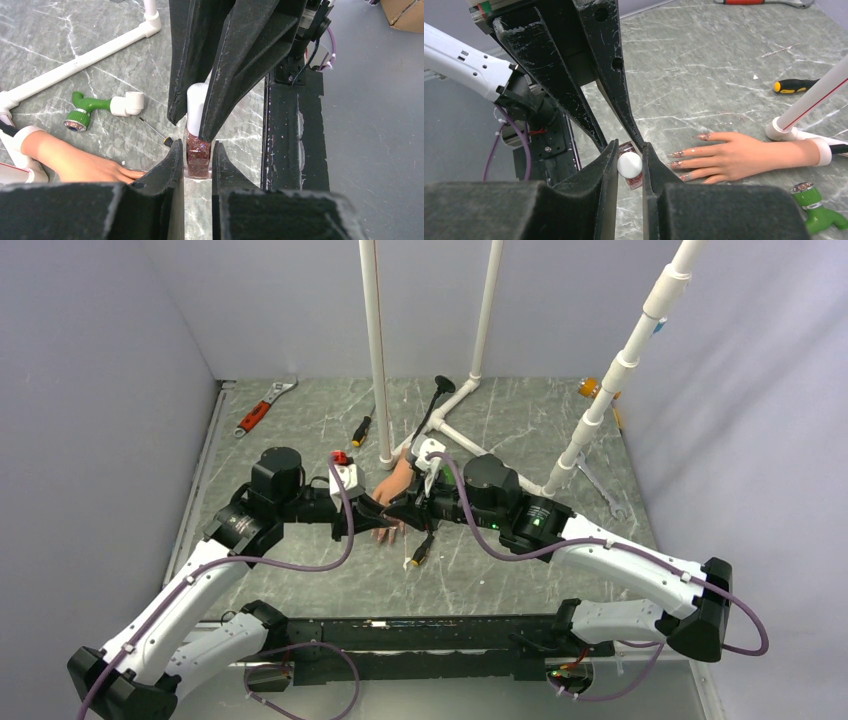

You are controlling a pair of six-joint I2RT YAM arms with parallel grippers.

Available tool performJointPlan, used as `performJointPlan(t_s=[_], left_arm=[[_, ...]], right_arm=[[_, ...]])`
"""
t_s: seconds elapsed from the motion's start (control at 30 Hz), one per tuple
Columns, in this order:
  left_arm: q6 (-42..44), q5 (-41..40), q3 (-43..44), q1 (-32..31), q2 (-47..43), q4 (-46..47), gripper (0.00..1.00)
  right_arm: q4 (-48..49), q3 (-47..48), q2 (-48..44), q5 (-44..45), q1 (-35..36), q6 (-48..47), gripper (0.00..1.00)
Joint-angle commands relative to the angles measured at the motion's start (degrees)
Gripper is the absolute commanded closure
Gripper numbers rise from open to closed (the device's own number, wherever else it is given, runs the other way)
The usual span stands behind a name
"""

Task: Paint the nails
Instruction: Unscrew the nail polish bottle.

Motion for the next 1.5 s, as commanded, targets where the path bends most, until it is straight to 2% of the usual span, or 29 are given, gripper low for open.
performJointPlan(t_s=[0.0,0.2,0.27,0.37,0.63,0.9,1.1,1.47], left_arm=[[1.24,-0.16,2.66,-0.14,1.02,6.07,1.0],[1.32,-0.86,2.62,-0.13,1.12,6.11,1.0],[1.16,-1.08,2.58,-0.14,1.09,6.12,1.0],[1.14,-1.96,2.47,-0.13,0.96,6.29,1.0],[0.22,-5.69,2.13,-0.21,0.74,7.09,1.0],[-1.68,-14.27,1.87,-0.15,0.59,8.16,1.0],[-2.67,-18.08,1.8,-0.13,1.02,8.58,1.0],[-3.0,-21.25,1.81,-0.13,0.3,8.72,1.0]], right_arm=[[3.77,0.71,-0.79,-6.85,1.62,0.23,0.83],[5.05,0.52,-1.62,-2.2,1.57,1.36,0.35],[4.57,1.36,-1.32,-0.26,1.59,2.01,0.27],[3.01,3.37,-1.29,3.23,1.67,4.36,0.22],[1.81,4.24,-5.94,16.48,1.61,9.2,0.22],[-3.32,6.59,-4.74,32.4,1.56,19.33,0.34],[-4.4,9.99,-0.07,33.27,1.66,24.86,0.37],[-9.5,17.65,9.53,32.45,1.64,28.13,0.38]])
